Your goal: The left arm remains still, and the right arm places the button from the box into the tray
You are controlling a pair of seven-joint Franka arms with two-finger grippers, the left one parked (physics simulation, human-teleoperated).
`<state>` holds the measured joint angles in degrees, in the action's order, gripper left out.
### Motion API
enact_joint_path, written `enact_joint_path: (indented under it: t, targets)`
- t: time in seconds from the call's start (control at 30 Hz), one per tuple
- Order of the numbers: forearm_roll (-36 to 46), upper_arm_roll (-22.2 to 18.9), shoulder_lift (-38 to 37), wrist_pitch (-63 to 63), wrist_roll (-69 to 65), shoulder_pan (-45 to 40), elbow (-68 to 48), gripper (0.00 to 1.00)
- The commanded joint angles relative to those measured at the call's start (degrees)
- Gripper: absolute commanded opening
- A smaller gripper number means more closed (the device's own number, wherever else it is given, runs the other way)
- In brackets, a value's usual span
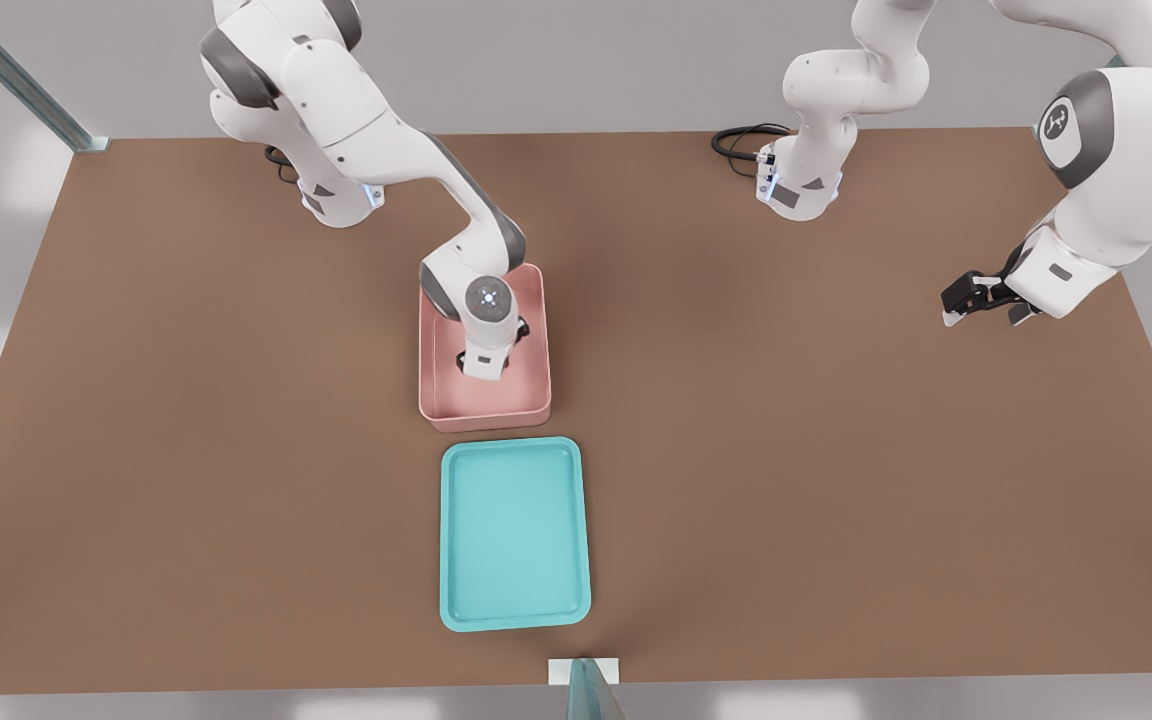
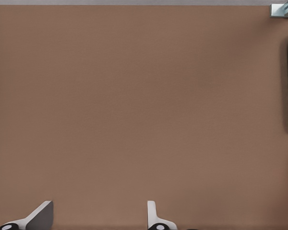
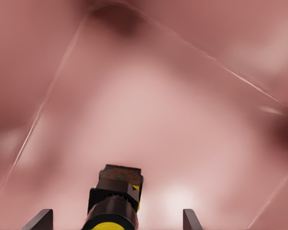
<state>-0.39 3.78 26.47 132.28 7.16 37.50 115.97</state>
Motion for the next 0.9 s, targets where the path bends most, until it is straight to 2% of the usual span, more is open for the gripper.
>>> enact_joint_path:
  t: [0.0, 0.37, 0.4, 0.43, 0.67, 0.7, 0.73, 0.87]
  targets:
    - [0.04, 0.00, 0.25, 0.96, 2.86, 0.21, 0.04, 1.00]
    - [-0.14, 0.00, 1.92, 11.16, 2.78, 1.00, 3.56, 1.00]
    - [-0.14, 0.00, 1.83, 11.25, 2.78, 1.00, 3.82, 0.86]
    - [-0.14, 0.00, 1.75, 11.07, 2.78, 1.00, 4.53, 0.81]
    - [-0.14, 0.09, 1.13, 10.37, 2.69, 1.00, 5.49, 0.81]
    - [-0.14, 0.09, 1.13, 10.37, 2.69, 1.00, 5.49, 0.79]
    - [-0.22, 0.09, 1.13, 10.37, 2.69, 1.00, 5.49, 0.68]
    - [-0.22, 0.09, 1.22, 10.46, 2.69, 1.00, 5.41, 0.62]
